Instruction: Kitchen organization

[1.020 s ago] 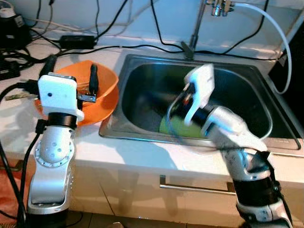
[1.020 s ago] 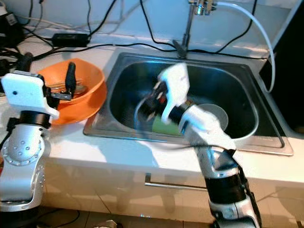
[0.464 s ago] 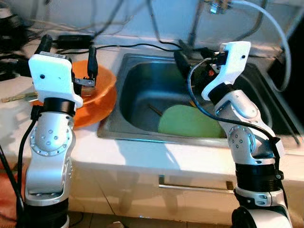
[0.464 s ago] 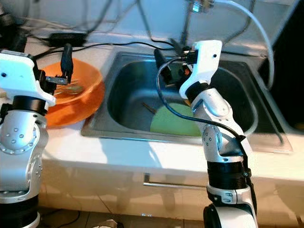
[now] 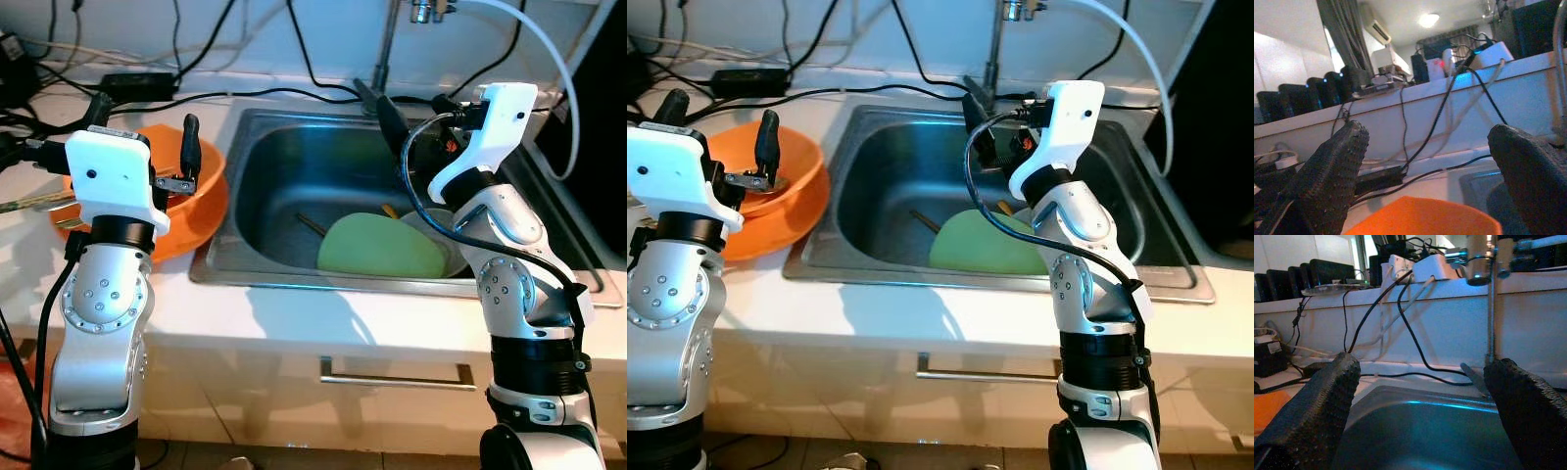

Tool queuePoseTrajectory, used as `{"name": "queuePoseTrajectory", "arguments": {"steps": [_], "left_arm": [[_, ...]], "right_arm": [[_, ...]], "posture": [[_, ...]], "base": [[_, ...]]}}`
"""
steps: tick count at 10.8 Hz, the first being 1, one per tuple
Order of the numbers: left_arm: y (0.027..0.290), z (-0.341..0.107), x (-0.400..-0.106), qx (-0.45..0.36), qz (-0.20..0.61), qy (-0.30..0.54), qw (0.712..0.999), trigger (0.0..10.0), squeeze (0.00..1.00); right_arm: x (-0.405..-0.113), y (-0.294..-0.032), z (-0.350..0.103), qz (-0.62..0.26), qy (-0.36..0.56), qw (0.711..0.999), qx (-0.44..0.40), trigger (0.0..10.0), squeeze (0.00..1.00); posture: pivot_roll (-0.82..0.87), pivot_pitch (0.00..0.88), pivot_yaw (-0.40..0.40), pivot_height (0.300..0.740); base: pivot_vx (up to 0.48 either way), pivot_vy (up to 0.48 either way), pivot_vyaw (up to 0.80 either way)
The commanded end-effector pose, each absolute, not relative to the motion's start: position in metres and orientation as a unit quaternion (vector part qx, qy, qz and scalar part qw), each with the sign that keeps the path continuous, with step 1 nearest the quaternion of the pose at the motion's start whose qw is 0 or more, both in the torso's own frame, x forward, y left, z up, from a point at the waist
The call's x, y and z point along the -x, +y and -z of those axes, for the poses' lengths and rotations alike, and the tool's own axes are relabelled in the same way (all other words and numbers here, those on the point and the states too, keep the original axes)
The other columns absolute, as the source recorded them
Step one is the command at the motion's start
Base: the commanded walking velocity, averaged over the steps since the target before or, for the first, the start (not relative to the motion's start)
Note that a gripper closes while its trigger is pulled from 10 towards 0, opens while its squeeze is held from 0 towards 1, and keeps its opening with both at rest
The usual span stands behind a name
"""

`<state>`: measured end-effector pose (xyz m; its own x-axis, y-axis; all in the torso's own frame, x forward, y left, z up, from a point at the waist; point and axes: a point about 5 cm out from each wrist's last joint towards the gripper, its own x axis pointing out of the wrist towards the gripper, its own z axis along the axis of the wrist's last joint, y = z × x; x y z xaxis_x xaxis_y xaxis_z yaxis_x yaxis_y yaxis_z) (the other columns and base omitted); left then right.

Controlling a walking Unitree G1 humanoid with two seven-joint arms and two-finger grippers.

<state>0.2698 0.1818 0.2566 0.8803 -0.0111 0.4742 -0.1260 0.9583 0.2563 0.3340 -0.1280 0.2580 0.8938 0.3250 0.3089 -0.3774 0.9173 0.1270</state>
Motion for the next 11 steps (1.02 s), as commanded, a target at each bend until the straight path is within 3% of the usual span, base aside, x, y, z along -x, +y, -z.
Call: {"name": "queuePoseTrajectory", "arguments": {"steps": [1,3,11], "left_arm": [[0.185,-0.258,-0.271,-0.141,-0.036,-0.239,0.960,10.0,0.00],[0.185,-0.258,-0.271,-0.140,-0.037,-0.237,0.961,10.0,0.00],[0.177,-0.252,-0.272,-0.154,-0.008,-0.231,0.961,10.0,0.00]], "right_arm": [[-0.335,-0.128,-0.259,-0.180,-0.146,0.969,-0.091,10.0,0.00],[-0.335,-0.129,-0.258,-0.176,-0.144,0.970,-0.089,10.0,0.00],[-0.337,-0.130,-0.249,-0.172,-0.111,0.977,-0.059,10.0,0.00]], "posture": [[0.10,0.063,0.001,0.740],[0.09,0.063,0.004,0.740],[0.09,0.067,0.009,0.740]], "base": [[0.000,0.480,0.00],[0.000,0.478,0.00],[0.000,0.000,0.00]]}}
